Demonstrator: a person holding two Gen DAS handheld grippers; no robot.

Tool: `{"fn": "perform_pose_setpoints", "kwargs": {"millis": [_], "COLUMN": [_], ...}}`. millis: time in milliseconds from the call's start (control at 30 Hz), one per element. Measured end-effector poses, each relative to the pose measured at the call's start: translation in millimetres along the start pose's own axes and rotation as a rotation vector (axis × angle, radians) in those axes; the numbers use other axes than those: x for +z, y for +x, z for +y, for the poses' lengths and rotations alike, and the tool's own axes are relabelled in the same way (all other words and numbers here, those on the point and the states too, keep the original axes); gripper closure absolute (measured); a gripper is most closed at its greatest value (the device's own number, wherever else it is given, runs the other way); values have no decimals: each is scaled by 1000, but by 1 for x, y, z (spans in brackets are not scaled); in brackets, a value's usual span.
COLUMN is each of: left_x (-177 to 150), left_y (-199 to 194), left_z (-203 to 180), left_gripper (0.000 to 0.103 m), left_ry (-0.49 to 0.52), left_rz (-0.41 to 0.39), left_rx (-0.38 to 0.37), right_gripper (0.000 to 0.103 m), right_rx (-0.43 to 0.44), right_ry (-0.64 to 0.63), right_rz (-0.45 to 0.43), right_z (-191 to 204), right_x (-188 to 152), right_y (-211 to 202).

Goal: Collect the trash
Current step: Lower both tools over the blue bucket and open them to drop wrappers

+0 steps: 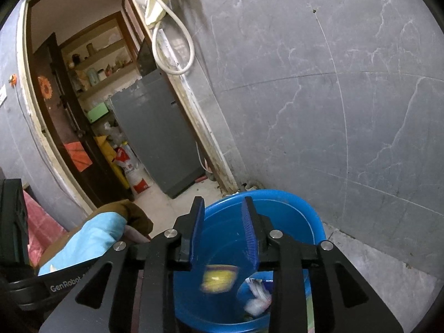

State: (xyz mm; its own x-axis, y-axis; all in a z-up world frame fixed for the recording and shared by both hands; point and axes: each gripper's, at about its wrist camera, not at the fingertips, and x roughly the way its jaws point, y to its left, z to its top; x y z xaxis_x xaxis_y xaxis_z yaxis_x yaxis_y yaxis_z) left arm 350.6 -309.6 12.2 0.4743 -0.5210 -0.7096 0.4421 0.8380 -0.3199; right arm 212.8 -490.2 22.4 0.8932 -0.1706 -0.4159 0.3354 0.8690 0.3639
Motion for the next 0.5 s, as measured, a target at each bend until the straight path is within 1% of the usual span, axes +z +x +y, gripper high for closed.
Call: {"fn": "perform_pose_setpoints", "kwargs": {"millis": [67, 167, 267, 467, 500], "left_x": [0, 1, 2, 1, 0], "left_y": [-4, -13, -21, -45, -50], "left_z": [2, 3, 5, 14, 16], "left_gripper": [68, 68, 68, 61, 58], "left_ry": [-3, 1, 7, 17, 19], "left_rz": [-20, -45, -69, -132, -145], "left_rx": [-1, 4, 15, 43, 50], "right_gripper": [77, 74, 70, 61, 55], "right_rx": [3, 9, 18, 42, 47], "right_ry": [1, 2, -2, -27, -34], "right_rz": [-4, -16, -33, -73, -80], "right_z": [0, 1, 3, 12, 14], "right_x": [0, 2, 2, 3, 3], "right_y": [-1, -1, -4, -8, -9]}}
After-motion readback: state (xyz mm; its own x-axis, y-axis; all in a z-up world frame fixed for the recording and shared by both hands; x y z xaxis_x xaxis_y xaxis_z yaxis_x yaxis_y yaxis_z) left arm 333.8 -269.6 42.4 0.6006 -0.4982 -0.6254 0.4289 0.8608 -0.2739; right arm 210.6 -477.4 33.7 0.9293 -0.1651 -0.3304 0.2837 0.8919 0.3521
